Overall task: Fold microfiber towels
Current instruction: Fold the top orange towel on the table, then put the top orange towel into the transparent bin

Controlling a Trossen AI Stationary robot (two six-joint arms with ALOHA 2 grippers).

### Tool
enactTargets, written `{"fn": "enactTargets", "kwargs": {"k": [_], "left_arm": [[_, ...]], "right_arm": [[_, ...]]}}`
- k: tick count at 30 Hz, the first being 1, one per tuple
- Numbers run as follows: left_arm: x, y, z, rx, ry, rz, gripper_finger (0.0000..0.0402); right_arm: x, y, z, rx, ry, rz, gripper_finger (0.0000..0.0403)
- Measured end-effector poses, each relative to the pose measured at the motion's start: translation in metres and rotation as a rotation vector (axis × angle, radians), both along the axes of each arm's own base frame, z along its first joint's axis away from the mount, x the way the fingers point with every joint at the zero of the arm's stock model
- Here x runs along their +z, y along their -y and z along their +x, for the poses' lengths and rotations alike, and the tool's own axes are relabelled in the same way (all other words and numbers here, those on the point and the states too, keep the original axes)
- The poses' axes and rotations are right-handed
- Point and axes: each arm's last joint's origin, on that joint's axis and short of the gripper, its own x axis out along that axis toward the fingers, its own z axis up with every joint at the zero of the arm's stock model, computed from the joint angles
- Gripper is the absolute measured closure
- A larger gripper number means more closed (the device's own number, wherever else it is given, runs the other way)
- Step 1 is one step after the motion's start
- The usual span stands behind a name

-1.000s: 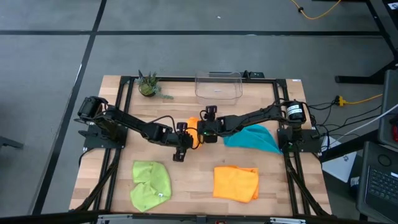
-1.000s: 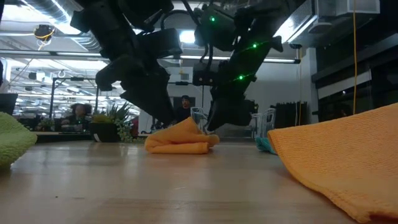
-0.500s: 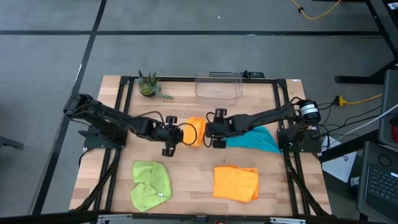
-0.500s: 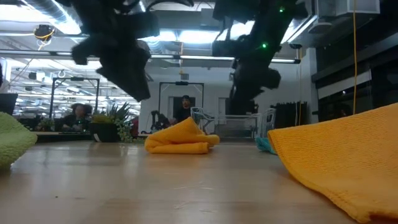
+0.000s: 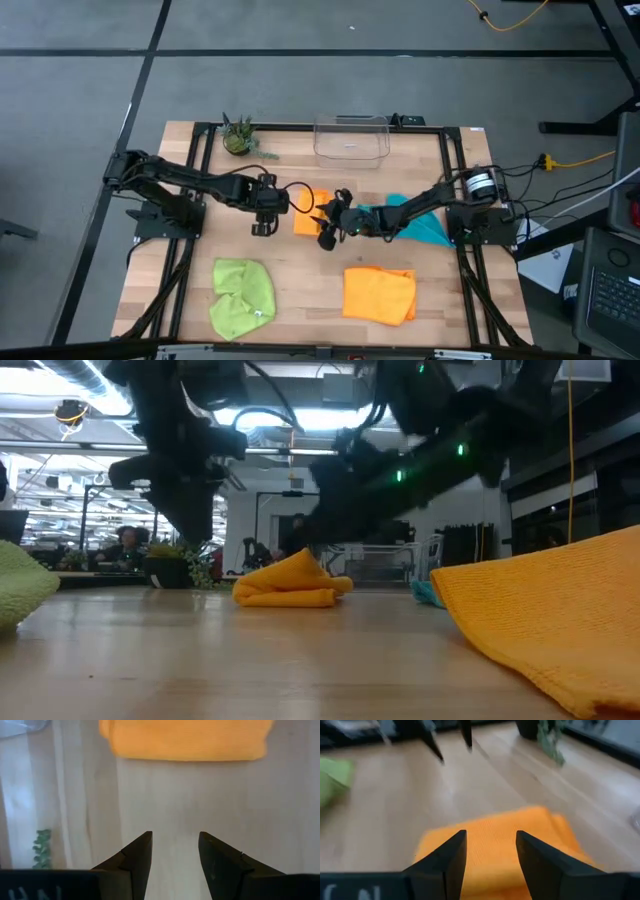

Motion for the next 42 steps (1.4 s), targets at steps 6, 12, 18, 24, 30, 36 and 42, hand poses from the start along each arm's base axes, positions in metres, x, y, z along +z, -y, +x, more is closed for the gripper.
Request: {"fn": "enactTargets", "kwargs": {"k": [6, 12, 18, 24, 30, 36, 42], "left_arm": [[0.000, -0.014, -0.003, 0.046, -0.027, 0.020, 0.0247], [0.000, -0.025, -0.010, 0.096, -0.080, 0.023, 0.0247], [0.000, -0.033, -0.011, 0.122, -0.076, 0.025, 0.0247], [0.000, -0.033, -0.008, 0.111, -0.045, -0.009, 0.0247], [0.004, -0.029, 0.012, -0.042, 0.147, -0.188, 0.0247], [0.015, -0.031, 0.030, -0.162, 0.358, -0.162, 0.0247], [0.007, -0.039, 0.049, -0.195, 0.459, -0.212, 0.0247]], "right_arm": [[-0.020, -0.001, 0.017, -0.030, -0.036, -0.050, 0.0228], [-0.040, 0.002, 0.006, -0.113, -0.208, -0.062, 0.0228], [-0.039, 0.003, 0.003, -0.111, -0.225, -0.086, 0.0228], [0.018, -0.002, 0.001, -0.038, -0.134, -0.163, 0.0228], [0.054, -0.019, -0.009, 0.192, -0.109, -0.125, 0.0228], [0.035, -0.038, -0.013, 0.443, -0.214, -0.127, 0.0228], [0.019, -0.046, -0.013, 0.519, -0.301, -0.310, 0.0228]]}}
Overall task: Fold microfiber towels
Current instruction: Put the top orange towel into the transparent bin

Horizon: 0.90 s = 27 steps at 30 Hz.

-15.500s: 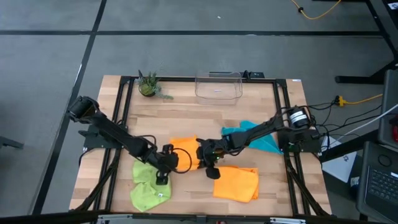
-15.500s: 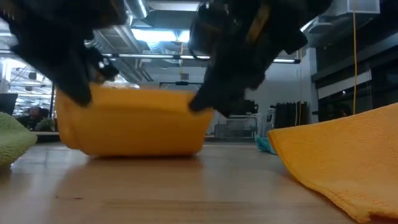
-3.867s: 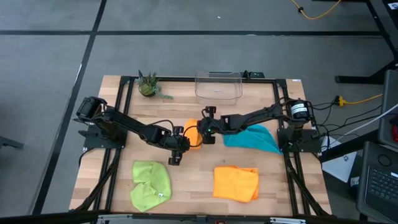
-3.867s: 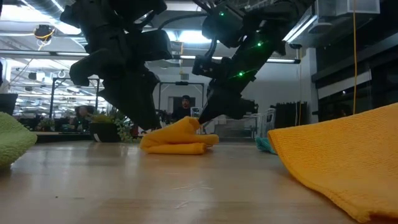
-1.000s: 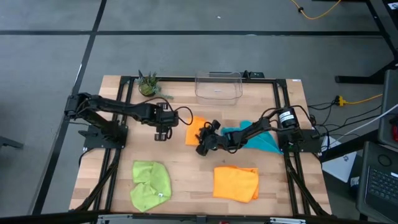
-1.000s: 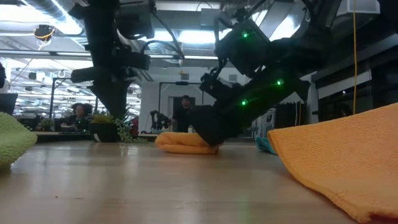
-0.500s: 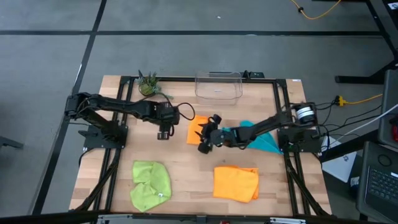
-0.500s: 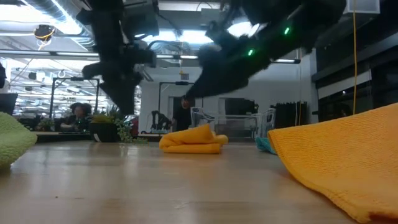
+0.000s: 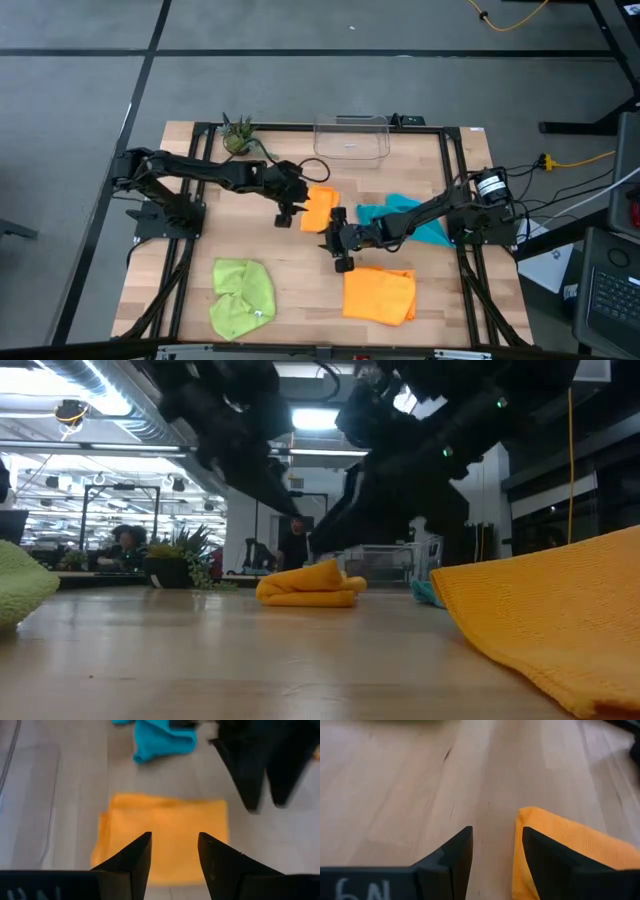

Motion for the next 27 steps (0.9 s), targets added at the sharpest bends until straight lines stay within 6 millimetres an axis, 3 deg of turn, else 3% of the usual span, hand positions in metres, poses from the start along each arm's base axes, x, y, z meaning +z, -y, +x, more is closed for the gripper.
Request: {"fn": "enactTargets", "kwargs": {"k": [9, 14, 20, 27], "left_arm": [[-0.029, -0.015, 0.014, 0.020, -0.027, 0.013, 0.0247], [-0.033, -0.019, 0.016, 0.035, -0.027, 0.010, 0.0247], [-0.033, -0.022, 0.016, 0.060, -0.021, -0.009, 0.0247], [-0.049, -0.023, 0.023, 0.065, -0.042, -0.022, 0.0247]], "right_arm": [[0.000, -0.004, -0.002, -0.013, -0.008, -0.037, 0.0225], [-0.001, 0.001, -0.002, -0.114, -0.003, -0.063, 0.0185], [-0.005, 0.009, -0.003, -0.079, -0.067, -0.059, 0.0127], [-0.009, 0.016, -0.005, -0.001, -0.135, -0.161, 0.0119]]}}
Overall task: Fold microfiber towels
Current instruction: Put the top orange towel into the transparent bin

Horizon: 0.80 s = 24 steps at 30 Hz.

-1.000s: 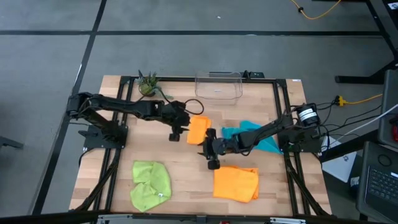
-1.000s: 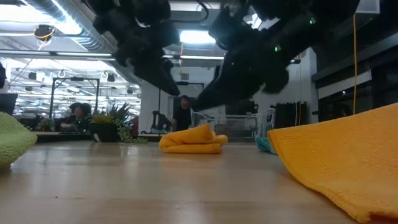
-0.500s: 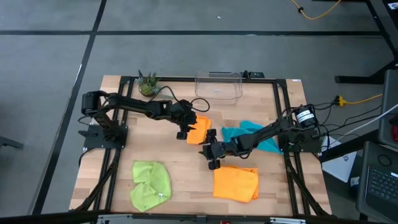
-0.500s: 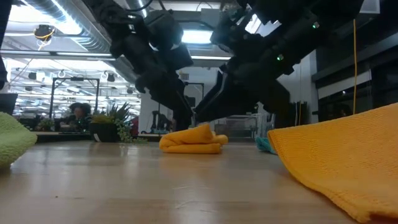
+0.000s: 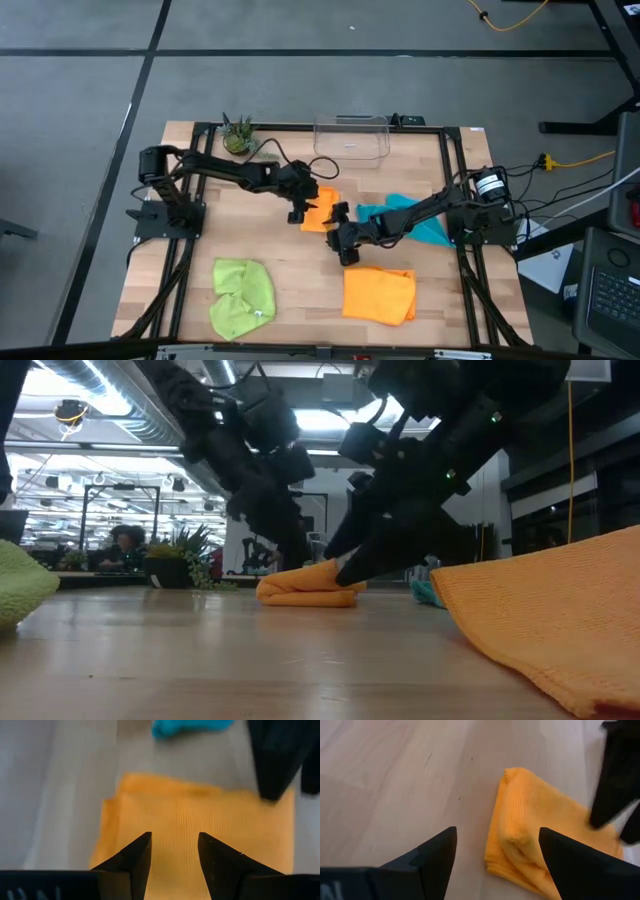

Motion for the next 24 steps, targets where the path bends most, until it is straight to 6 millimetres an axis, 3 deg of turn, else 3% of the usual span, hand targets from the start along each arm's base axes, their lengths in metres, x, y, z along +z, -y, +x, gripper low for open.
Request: {"fn": "enactTargets", "kwargs": {"k": [10, 24], "left_arm": [[-0.030, -0.002, 0.010, 0.012, -0.022, -0.014, 0.0246], [-0.031, 0.012, 0.013, -0.024, -0.026, -0.018, 0.0246]], "right_arm": [[-0.008, 0.019, -0.002, 0.046, -0.111, 0.016, 0.0119], [-0.029, 0.029, 0.007, 0.056, -0.115, -0.086, 0.0119]]}}
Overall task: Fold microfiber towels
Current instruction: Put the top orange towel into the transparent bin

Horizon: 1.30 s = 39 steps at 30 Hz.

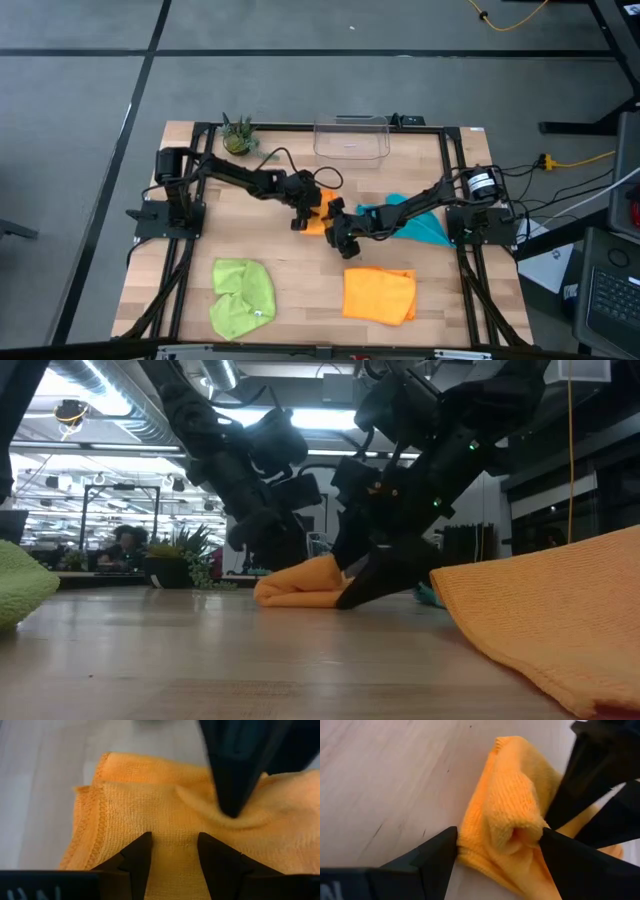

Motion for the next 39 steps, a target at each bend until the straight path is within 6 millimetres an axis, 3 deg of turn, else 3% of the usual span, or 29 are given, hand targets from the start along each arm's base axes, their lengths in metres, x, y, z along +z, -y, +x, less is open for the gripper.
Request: {"fn": "enactTargets", "kwargs": {"k": [8, 17, 23, 28, 35, 39], "left_arm": [[0.000, 0.007, 0.001, -0.006, -0.001, -0.021, 0.0247], [0.001, 0.015, 0.002, -0.037, 0.011, -0.158, 0.0247], [0.001, 0.026, 0.004, -0.051, 0.011, -0.139, 0.0247], [0.004, 0.029, 0.004, -0.057, 0.019, -0.083, 0.0247], [0.035, 0.027, -0.006, -0.008, 0.053, -0.013, 0.0247], [0.065, 0.026, -0.026, 0.063, 0.032, 0.072, 0.0247]], "right_arm": [[-0.002, 0.001, 0.001, 0.040, -0.007, -0.060, 0.0127], [-0.004, 0.001, 0.000, 0.043, -0.014, -0.020, 0.0199], [-0.004, -0.005, -0.001, -0.018, 0.002, 0.037, 0.0271], [-0.005, -0.010, -0.002, -0.069, 0.018, 0.085, 0.0374], [-0.002, -0.017, -0.003, -0.125, 0.047, 0.106, 0.0383], [0.009, -0.019, -0.008, -0.164, 0.058, 0.081, 0.0384]]}}
